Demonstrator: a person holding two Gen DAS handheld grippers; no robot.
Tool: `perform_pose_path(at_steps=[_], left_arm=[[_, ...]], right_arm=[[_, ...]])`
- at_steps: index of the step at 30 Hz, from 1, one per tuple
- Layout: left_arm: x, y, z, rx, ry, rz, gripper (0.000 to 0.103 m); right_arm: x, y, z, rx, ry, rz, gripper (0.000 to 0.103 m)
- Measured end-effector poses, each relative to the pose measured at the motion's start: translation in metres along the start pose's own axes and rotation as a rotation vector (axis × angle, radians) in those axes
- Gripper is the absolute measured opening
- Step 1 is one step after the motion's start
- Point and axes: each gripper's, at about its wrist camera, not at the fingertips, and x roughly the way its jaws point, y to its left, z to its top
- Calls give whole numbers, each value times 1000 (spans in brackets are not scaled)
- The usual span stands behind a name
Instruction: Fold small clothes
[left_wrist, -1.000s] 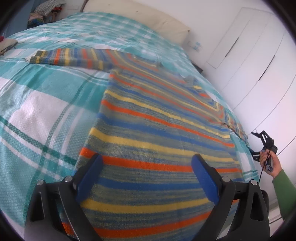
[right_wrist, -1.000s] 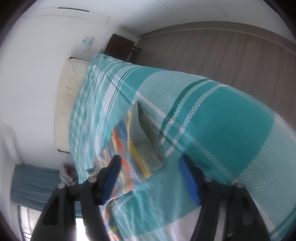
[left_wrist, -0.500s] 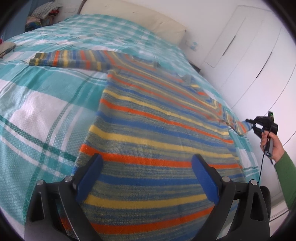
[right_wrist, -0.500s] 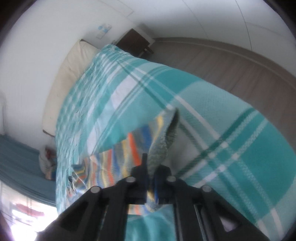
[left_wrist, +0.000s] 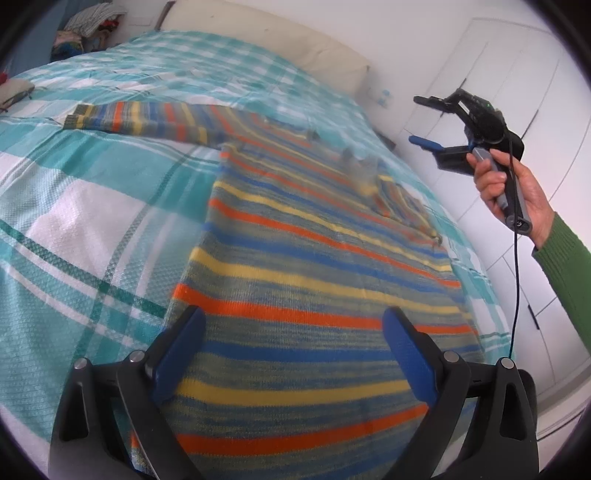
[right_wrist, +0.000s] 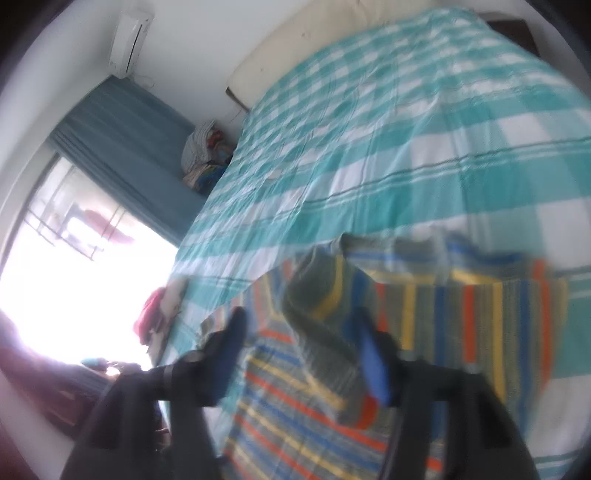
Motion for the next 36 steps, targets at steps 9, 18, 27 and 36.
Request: perform_pose_path(at_steps=[9,18,27,36], left_arm=[[7,0,1,1,13,2,97],[11,-2,-1,24,18,24,97],[15,-8,-6,78,25,63,98],[17,-15,-9,118,35,112,98]], right_arm=[[-23,-93,-33,205,65,-135,72],[-91,-128,-77,190,-10,-318,48],[-65,-70,-187,-113,186,-397,58],[-114,-40,-227,-212,-23,-562,73]])
